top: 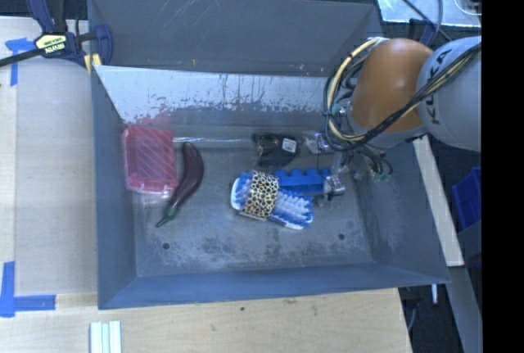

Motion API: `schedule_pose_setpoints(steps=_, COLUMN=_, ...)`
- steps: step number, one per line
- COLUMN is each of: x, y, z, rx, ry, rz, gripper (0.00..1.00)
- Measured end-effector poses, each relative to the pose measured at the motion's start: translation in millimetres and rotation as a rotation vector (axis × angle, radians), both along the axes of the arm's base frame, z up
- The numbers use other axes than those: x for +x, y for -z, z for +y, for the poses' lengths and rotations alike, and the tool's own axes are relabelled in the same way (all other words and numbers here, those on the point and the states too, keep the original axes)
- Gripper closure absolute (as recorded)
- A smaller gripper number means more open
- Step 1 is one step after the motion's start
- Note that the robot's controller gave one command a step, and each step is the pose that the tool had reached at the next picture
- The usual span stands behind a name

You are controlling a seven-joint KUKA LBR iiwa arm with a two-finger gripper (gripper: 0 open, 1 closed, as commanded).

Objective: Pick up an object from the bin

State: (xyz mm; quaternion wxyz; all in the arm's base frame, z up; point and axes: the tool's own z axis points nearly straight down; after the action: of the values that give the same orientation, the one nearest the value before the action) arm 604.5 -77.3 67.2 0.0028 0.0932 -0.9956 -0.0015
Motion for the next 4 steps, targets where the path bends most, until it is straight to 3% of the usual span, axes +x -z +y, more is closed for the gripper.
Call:
schedule_pose_setpoints(steps=1, x=0.8, y=-73.1, z=-6.2, rx=-0.004, ry=0.088, rz=-0.015, gripper=0.00)
schedule_pose_setpoints(steps=2, x=0.1, y=0.8, z=0.0, rx=0.000, ry=0.001, rz=-0.001, gripper=0.00)
schedule_pose_setpoints(steps=3, x=-9.8, y=-3.5, z=16.1, rx=-0.003, ry=0.144, rz=-0.017, gripper=0.00)
schedule_pose_setpoints(steps=4, x=2.5, y=-1.7, z=-0.2, rx=0.001, ry=0.002, rz=-0.010, gripper=1.00)
